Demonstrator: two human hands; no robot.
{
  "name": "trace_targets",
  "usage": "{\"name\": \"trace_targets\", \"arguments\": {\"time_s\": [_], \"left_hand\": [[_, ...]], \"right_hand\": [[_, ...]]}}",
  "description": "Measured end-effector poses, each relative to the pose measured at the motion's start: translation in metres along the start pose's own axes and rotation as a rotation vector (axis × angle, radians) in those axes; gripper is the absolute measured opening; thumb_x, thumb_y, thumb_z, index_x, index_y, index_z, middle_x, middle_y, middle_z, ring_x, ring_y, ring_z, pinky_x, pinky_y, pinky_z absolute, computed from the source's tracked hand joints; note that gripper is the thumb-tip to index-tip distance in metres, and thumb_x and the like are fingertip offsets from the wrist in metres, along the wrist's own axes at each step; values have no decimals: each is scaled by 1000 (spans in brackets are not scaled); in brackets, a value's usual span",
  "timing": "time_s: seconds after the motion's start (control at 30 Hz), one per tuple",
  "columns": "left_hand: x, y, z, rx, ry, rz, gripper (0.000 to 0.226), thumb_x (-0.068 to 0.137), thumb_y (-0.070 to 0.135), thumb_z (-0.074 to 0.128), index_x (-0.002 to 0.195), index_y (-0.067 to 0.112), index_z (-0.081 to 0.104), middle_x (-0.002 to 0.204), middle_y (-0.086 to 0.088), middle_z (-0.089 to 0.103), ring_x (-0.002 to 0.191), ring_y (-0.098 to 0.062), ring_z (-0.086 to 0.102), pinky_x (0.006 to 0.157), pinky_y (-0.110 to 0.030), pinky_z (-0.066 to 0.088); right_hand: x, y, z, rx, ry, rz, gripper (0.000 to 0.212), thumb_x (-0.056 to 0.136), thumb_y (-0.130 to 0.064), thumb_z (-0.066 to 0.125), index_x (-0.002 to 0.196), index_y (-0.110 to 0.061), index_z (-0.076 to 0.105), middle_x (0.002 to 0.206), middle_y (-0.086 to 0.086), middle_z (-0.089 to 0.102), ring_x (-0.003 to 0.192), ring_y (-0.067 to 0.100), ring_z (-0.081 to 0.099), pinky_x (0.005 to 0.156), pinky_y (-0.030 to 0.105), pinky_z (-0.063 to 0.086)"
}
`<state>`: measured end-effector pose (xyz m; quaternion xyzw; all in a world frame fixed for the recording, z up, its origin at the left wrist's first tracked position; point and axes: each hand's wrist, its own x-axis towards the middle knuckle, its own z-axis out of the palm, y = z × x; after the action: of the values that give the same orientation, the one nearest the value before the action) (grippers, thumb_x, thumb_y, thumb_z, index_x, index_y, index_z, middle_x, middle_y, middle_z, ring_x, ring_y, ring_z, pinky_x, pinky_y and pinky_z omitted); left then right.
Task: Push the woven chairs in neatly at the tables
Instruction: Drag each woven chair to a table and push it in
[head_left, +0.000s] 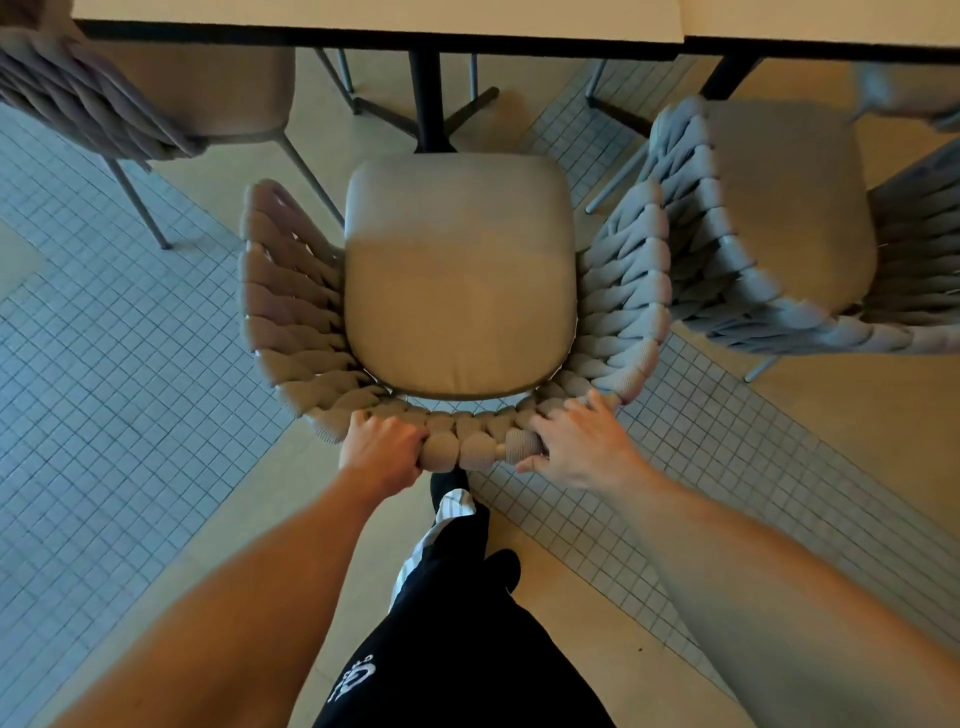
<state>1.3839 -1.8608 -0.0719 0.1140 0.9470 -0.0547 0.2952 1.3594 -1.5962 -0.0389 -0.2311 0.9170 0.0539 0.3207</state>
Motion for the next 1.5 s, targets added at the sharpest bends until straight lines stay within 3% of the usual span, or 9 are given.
{"name": "trace_targets", "arguments": {"time_s": [0.33, 0.8, 1.5], "left_hand": [[45, -7, -24, -14, 74, 0, 28, 84, 43, 60, 112, 39, 63, 101, 11, 69, 97, -19, 65, 82, -38, 38], [122, -24, -72, -20, 123, 22, 29, 85, 49, 61, 113, 44, 63, 97, 10, 68, 94, -20, 65, 87, -41, 44], [133, -5, -82, -54, 77, -10, 32, 87, 50, 63, 118, 43, 61, 103, 10, 67, 98, -20, 63, 90, -42, 40]], "right_hand": [[35, 31, -21, -14, 28, 6, 70, 88, -81, 43, 133, -29, 58, 130, 0, 65, 126, 25, 52, 112, 52, 28], [89, 80, -71, -15, 53, 12, 68, 88, -82, 41, 126, -28, 58, 127, -2, 66, 126, 26, 51, 115, 56, 25], [94, 105, -68, 54, 33, 25, 68, 87, -82, 46, 127, -28, 57, 128, -4, 65, 132, 27, 47, 122, 62, 10]]}}
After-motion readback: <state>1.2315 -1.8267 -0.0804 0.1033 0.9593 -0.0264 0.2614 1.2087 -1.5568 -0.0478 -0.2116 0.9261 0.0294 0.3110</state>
